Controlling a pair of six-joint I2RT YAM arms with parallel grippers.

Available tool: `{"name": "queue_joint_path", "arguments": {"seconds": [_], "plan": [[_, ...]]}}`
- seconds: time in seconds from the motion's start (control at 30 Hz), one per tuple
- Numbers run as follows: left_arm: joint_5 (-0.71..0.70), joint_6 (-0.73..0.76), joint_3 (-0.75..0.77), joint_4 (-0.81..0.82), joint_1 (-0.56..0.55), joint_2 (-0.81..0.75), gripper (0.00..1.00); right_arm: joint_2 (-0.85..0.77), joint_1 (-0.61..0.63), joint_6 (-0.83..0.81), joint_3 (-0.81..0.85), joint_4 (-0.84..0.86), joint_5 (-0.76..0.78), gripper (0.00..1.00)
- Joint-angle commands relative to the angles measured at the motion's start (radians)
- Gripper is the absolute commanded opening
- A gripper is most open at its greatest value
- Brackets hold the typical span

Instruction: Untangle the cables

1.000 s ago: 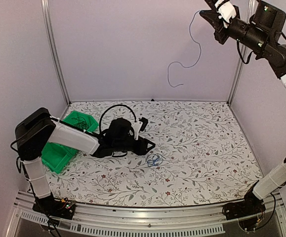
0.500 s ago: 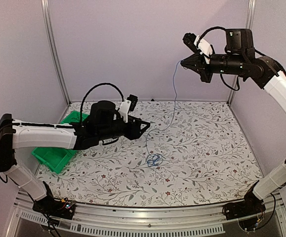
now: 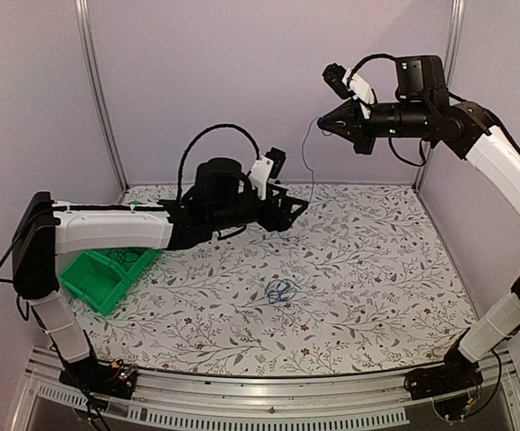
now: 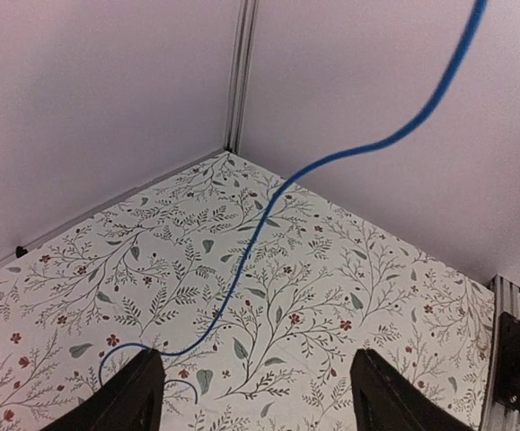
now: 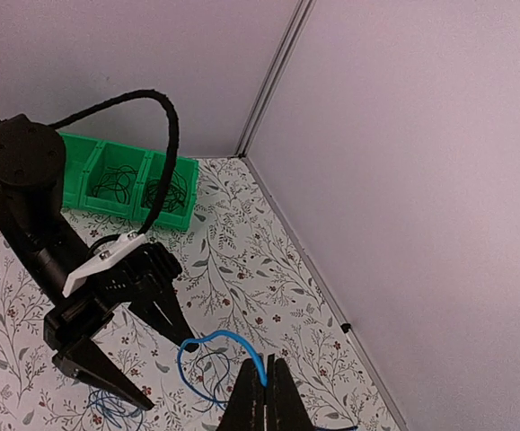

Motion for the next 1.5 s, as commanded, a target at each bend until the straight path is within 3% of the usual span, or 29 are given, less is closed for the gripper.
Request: {"name": "queue_joint_path", "arguments": {"seconds": [0.0,0.3,0.47,0.57,0.7,0.8,0.97,1.1,1.13,1.27,1.47], "plan": [[0.012,0.037,0.076,-0.012,-0.017,0.068,0.71,0.014,0.004,0.025,0.041,0.002,-0.014,0.0],[0.027,0.067,0.157,-0.002,-0.019,0.174,0.59,0.028,0.004,0.044,0.07,-0.003,-0.024,0.0],[0.053,0.083,0.159,0.013,-0.02,0.189,0.18,0.025,0.004,0.052,0.069,-0.001,-0.009,0.0],[0.06,0.08,0.115,0.018,-0.022,0.146,0.01,0.022,0.004,0.062,0.044,0.027,0.06,0.0],[0.123,0.083,0.001,0.062,-0.022,0.031,0.0,0.013,-0.021,0.047,-0.095,0.154,0.368,0.0],[0.137,0.089,-0.053,0.033,-0.021,-0.067,0.0,0.023,-0.113,0.044,-0.205,0.164,0.356,0.0],[0.065,0.063,-0.117,-0.044,0.012,-0.263,0.0,0.029,-0.149,-0.017,-0.401,0.075,0.127,0.0],[-0.007,0.01,-0.183,-0.109,0.08,-0.415,0.0,0.098,-0.121,0.001,-0.418,-0.034,-0.078,0.0],[-0.019,-0.006,-0.2,-0.121,0.1,-0.449,0.0,0.124,-0.104,0.011,-0.411,-0.046,-0.105,0.03],[-0.097,-0.054,-0.238,-0.22,0.165,-0.568,0.0,0.203,-0.057,0.004,-0.318,-0.116,-0.232,0.3],[-0.33,-0.185,-0.22,-0.569,0.237,-0.692,0.0,0.258,-0.053,0.076,-0.245,-0.103,-0.317,0.41]]}}
